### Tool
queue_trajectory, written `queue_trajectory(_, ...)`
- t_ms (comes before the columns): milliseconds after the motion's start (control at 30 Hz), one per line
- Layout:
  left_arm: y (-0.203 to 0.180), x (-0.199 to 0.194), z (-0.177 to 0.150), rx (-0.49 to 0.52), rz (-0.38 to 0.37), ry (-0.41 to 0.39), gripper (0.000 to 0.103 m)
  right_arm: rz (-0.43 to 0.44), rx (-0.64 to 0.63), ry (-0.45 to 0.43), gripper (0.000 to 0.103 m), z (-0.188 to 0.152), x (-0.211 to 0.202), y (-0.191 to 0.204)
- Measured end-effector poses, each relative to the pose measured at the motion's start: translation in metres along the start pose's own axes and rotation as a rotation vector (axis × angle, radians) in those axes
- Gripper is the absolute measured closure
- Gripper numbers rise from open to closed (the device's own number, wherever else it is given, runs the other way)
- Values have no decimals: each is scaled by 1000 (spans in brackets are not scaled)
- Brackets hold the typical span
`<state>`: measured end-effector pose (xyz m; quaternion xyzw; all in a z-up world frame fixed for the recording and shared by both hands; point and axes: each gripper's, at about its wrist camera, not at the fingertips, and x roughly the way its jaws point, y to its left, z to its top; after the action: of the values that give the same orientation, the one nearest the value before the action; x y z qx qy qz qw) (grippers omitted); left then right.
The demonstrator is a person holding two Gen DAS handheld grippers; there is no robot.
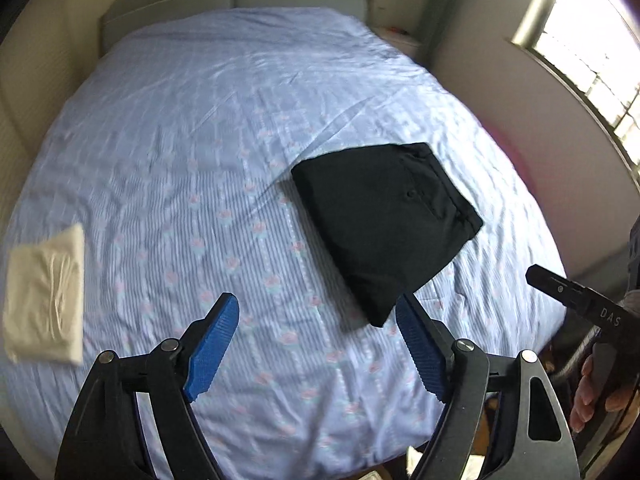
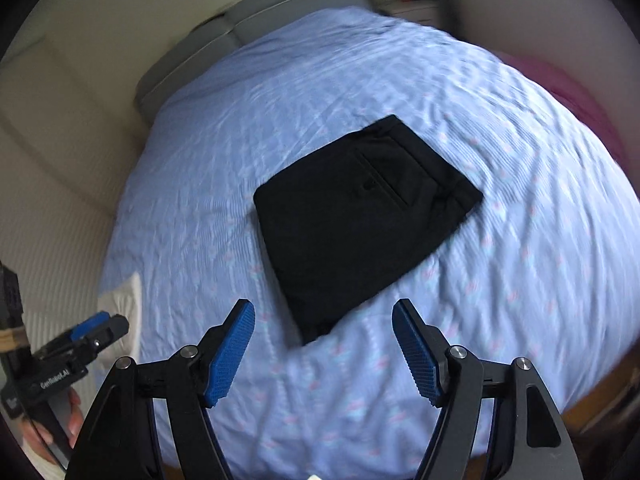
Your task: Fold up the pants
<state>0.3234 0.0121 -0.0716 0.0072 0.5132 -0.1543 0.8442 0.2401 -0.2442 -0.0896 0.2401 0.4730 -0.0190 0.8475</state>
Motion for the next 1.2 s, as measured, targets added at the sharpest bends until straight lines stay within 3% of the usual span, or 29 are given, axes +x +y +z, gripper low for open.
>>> queue_trajectory(233,46,6,16,82,-63,21,20,-22,234,-58,23,-46,3,27)
queue_trajectory(467,76,61,35,125,-109,59,19,-15,353,-102,23,-68,49,31)
queue_trajectory(700,75,126,48,223,-115,84,19,67,601,-150,23,-101,119,6)
queue_trajectory(900,72,173,52,245,-119,126,19,115,818,-168,23,-132,169,-10)
queue_trajectory(1067,71,204,52,247,-130,145,19,166,877,-174,23,-144,208,-11)
queue_trajectory(1200,70,228,55,244,-165,162,19,204,923,-248,21,-142,224,-21)
